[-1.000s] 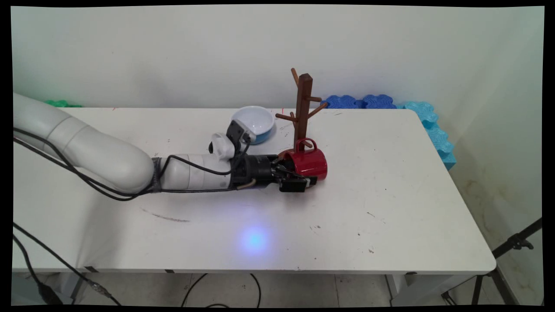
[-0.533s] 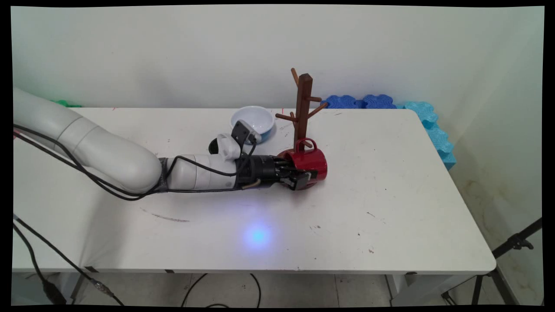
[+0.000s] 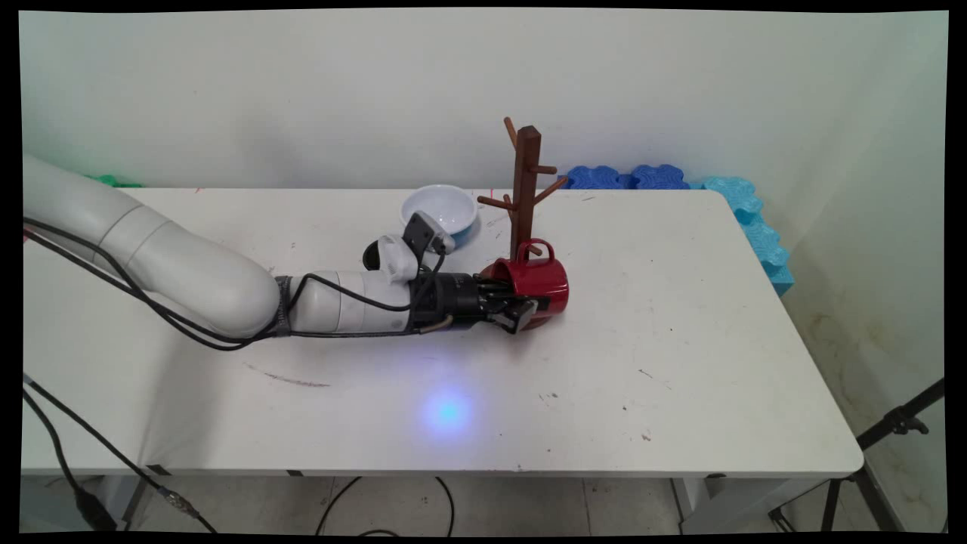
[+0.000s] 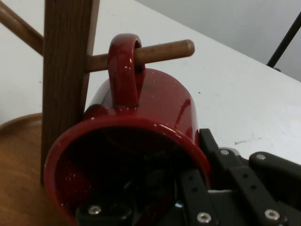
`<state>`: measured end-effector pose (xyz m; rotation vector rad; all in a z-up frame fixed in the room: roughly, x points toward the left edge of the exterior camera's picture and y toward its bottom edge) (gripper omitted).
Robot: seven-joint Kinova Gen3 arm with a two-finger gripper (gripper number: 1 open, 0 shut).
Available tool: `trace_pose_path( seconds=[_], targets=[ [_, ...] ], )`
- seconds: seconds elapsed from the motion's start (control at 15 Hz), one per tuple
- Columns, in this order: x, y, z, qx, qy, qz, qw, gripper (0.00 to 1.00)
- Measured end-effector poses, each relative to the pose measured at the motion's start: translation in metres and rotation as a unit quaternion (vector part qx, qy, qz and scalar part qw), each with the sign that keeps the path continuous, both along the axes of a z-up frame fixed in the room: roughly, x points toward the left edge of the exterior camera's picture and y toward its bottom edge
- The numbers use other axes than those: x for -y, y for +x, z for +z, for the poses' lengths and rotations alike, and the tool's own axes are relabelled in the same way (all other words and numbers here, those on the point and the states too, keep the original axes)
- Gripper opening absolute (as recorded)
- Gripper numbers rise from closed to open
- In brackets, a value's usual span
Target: Place the picked object on the table
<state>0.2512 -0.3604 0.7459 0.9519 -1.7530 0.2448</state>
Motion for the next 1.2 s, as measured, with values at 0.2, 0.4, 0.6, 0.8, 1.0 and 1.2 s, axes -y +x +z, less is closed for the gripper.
trace_pose_path(
  seconds=[0.2, 0.4, 0.6, 0.8, 1.0, 1.2],
  targets=[
    [-0.005, -0.001, 0.006, -0.006, -0.002, -0.007, 1.0000, 0.00],
    [-0.012, -0.003, 0.017, -0.016, -0.004, -0.015, 0.9998, 0.00],
    [-0.021, -0.005, 0.028, -0.025, -0.005, -0.023, 0.9994, 0.00],
    [-0.030, -0.006, 0.038, -0.030, -0.004, -0.029, 0.9991, 0.00],
    [-0.044, -0.004, 0.049, -0.033, 0.002, -0.038, 0.9987, 0.00],
    [-0.059, 0.002, 0.062, -0.030, 0.009, -0.049, 0.9983, 0.00]
  ],
)
